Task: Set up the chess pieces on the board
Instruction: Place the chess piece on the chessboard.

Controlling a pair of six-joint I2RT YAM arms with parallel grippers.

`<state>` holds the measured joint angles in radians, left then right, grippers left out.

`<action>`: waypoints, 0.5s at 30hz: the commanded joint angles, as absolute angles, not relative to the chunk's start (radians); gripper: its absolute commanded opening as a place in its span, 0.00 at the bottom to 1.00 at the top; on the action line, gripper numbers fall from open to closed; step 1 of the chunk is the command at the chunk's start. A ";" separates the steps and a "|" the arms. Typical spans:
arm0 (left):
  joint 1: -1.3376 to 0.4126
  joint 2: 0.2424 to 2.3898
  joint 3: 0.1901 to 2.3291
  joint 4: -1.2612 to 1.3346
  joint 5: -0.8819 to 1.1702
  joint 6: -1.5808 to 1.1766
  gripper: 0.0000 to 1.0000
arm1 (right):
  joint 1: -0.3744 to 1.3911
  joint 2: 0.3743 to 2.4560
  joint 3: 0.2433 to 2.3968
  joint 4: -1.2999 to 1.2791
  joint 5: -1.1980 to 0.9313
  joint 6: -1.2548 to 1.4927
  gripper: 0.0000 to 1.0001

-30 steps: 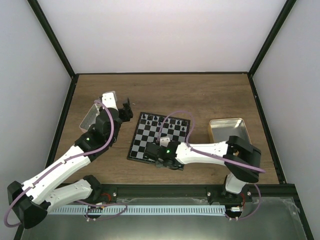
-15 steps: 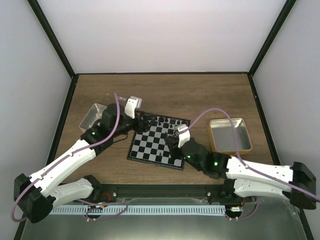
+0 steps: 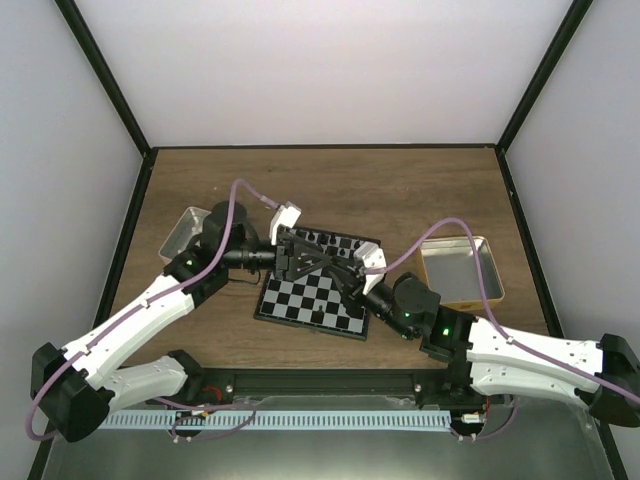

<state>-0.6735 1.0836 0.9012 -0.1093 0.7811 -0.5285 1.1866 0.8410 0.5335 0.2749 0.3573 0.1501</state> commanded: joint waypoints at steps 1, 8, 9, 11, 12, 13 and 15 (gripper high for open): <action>-0.669 1.092 0.920 -0.062 0.844 -0.568 0.60 | 1.184 0.837 0.547 0.304 0.340 0.099 0.16; -0.666 1.147 0.928 -0.060 0.847 -0.583 0.32 | 1.184 0.846 0.553 0.283 0.327 0.081 0.16; -0.665 1.152 0.928 -0.055 0.848 -0.584 0.26 | 1.184 0.847 0.555 0.279 0.326 0.079 0.16; -0.659 1.154 0.915 -0.039 0.843 -0.596 0.13 | 1.184 0.851 0.558 0.269 0.325 0.079 0.16; -0.653 1.154 0.907 -0.030 0.842 -0.603 0.08 | 1.184 0.853 0.558 0.265 0.325 0.079 0.16; -0.646 1.154 0.900 -0.021 0.843 -0.610 0.05 | 1.184 0.854 0.559 0.263 0.325 0.080 0.16; -0.635 1.152 0.887 -0.008 0.847 -0.620 0.04 | 1.184 0.856 0.559 0.255 0.331 0.089 0.17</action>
